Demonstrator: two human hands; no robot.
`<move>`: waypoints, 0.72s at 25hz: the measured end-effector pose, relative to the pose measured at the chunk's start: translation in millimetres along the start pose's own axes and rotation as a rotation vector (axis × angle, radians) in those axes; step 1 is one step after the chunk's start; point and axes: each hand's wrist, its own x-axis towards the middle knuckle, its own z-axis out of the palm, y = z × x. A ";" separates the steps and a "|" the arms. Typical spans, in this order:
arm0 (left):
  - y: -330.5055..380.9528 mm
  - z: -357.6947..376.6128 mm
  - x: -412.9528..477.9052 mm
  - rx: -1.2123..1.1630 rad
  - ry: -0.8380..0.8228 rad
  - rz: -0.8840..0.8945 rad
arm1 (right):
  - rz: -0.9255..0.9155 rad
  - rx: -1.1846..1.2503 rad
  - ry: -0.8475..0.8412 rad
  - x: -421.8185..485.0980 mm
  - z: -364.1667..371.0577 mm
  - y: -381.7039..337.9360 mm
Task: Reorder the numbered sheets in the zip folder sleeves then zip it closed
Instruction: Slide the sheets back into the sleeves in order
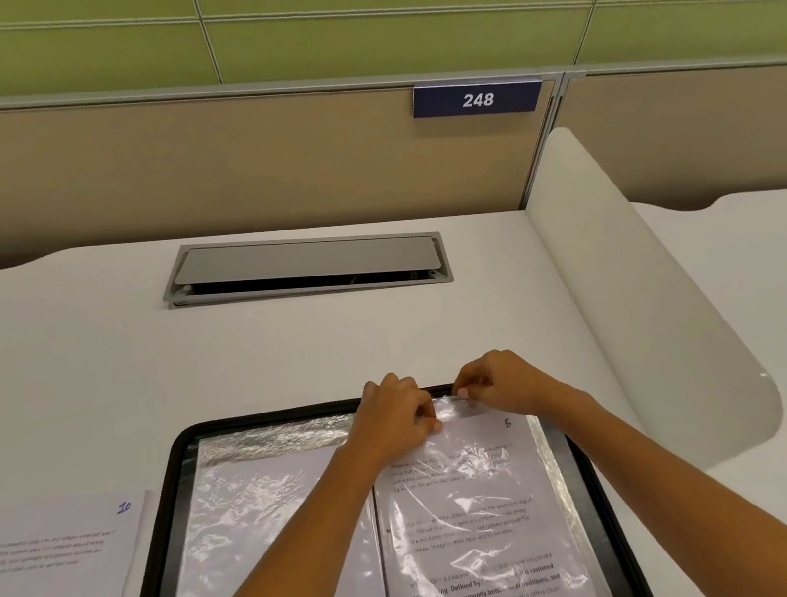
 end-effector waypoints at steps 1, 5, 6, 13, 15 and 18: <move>2.2 -1.2 -0.8 0.010 -0.004 0.005 | 0.009 0.026 -0.007 -3.1 -0.3 0.1; 6.4 -4.6 -4.6 -0.057 -0.040 -0.029 | 0.005 -0.006 -0.029 -13.2 -2.4 0.2; 6.7 -5.5 -4.9 -0.080 -0.037 -0.035 | 0.000 -0.027 -0.024 -13.5 -3.3 0.1; 14.9 -9.0 -2.7 -0.157 -0.089 -0.036 | 0.032 0.010 0.036 -15.3 -2.9 6.3; 15.3 -9.6 -1.4 -0.170 -0.099 -0.050 | -0.007 0.025 0.093 -19.0 0.3 10.0; 15.2 -6.2 0.7 -0.223 -0.040 -0.076 | 0.045 0.041 0.226 -25.1 3.0 17.6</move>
